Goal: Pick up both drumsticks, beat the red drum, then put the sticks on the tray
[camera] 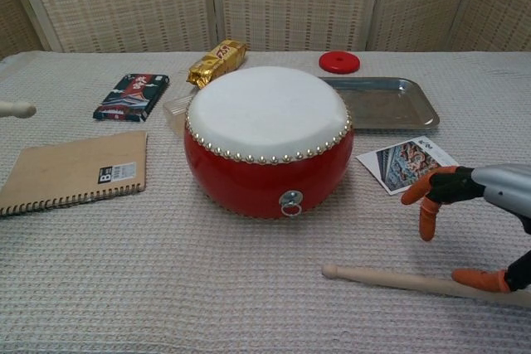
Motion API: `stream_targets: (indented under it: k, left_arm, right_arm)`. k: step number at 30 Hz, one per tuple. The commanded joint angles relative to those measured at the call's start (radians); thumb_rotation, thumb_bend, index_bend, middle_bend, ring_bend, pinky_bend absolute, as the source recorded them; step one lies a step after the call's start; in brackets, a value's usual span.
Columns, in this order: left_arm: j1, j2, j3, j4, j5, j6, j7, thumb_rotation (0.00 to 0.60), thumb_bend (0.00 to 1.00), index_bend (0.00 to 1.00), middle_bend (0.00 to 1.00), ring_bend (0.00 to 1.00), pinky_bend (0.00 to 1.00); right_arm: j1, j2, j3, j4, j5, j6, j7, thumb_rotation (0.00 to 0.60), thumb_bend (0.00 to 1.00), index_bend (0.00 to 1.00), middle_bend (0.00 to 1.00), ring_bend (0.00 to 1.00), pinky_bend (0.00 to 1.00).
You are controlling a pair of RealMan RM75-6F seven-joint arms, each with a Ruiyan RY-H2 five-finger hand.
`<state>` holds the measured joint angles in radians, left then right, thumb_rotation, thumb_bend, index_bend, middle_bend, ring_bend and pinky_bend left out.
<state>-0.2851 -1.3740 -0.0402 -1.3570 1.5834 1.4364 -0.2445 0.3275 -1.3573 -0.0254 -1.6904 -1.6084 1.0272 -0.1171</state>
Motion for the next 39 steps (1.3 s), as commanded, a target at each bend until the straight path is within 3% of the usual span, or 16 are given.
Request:
stream_targets:
  k: [1, 19, 29, 34, 39]
  left_arm:
    - [0.001, 0.006, 0.007, -0.007, -0.005, -0.014, 0.001, 0.6, 0.67, 1.0, 1.0, 1.0, 1.0]
    - [-0.008, 0.015, 0.026, -0.005, -0.01, -0.061, -0.013, 0.6, 0.66, 0.99, 1.0, 1.0, 1.0]
    - [-0.011, 0.032, 0.039, -0.007, -0.004, -0.077, -0.081, 0.6, 0.65, 0.99, 1.0, 1.0, 1.0]
    - [-0.006, 0.03, 0.037, -0.003, -0.004, -0.067, -0.087, 0.6, 0.63, 0.99, 1.0, 1.0, 1.0]
    - [0.001, 0.029, 0.033, 0.0, -0.009, -0.055, -0.091, 0.6, 0.64, 0.99, 1.0, 1.0, 1.0]
  right_arm:
    - [0.013, -0.063, -0.003, 0.051, 0.018, -0.01, -0.067, 0.6, 0.21, 0.46, 0.19, 0.0, 0.24]
    - [0.073, -0.173, 0.005, 0.079, 0.125, -0.076, -0.283, 0.6, 0.24, 0.46, 0.19, 0.0, 0.24]
    - [0.083, -0.193, -0.009, 0.085, 0.139, -0.063, -0.326, 0.6, 0.34, 0.59, 0.19, 0.0, 0.24]
    - [0.07, -0.166, 0.004, 0.066, 0.109, 0.005, -0.22, 0.6, 0.36, 0.6, 0.19, 0.0, 0.24]
    - [0.066, -0.071, 0.042, -0.003, 0.095, 0.052, 0.114, 0.6, 0.36, 0.6, 0.19, 0.01, 0.24]
